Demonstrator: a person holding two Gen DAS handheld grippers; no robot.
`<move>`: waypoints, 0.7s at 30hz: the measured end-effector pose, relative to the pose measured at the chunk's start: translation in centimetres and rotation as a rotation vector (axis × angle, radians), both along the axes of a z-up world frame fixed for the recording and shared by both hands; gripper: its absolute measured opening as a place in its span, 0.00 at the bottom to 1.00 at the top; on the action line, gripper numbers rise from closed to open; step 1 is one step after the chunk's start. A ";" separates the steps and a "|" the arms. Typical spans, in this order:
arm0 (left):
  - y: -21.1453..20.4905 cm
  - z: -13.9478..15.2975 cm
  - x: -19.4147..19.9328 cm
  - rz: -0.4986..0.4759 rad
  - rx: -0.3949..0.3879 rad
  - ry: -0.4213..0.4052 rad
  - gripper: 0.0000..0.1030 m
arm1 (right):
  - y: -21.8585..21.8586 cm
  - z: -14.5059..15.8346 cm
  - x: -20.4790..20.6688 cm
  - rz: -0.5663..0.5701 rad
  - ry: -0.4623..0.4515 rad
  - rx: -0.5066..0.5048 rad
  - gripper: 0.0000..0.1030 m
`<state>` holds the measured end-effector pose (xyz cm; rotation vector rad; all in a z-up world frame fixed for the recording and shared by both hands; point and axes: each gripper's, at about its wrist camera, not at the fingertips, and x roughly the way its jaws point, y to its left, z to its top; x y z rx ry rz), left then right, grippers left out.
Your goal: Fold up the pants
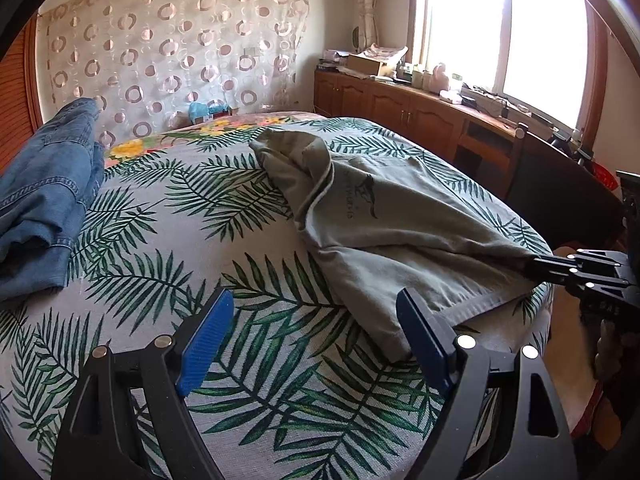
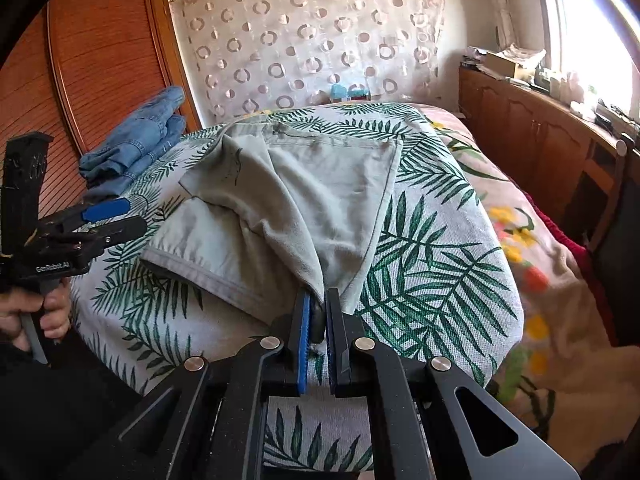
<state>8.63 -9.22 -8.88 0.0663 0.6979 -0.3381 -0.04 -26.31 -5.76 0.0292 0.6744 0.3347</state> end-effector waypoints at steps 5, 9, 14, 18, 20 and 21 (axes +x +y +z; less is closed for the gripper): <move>0.8 0.5 -0.1 0.023 -0.008 -0.011 0.82 | -0.3 1.0 -0.5 -0.018 -0.036 -0.006 0.16; 1.5 0.8 -0.2 0.035 -0.013 -0.021 0.82 | 0.2 1.9 -0.3 -0.021 -0.062 -0.030 0.26; 2.1 1.0 -0.2 0.050 -0.014 -0.033 0.82 | 1.9 2.4 0.9 0.010 -0.094 -0.041 0.42; 2.7 0.9 -0.2 0.064 -0.017 -0.035 0.82 | 3.6 1.9 2.6 0.043 -0.090 -0.041 0.43; 3.0 0.8 -0.2 0.071 -0.019 -0.033 0.82 | 4.5 1.5 3.4 0.065 -0.077 -0.045 0.43; 3.2 0.7 -0.1 0.076 -0.020 -0.031 0.82 | 4.9 1.3 4.0 0.074 -0.070 -0.050 0.43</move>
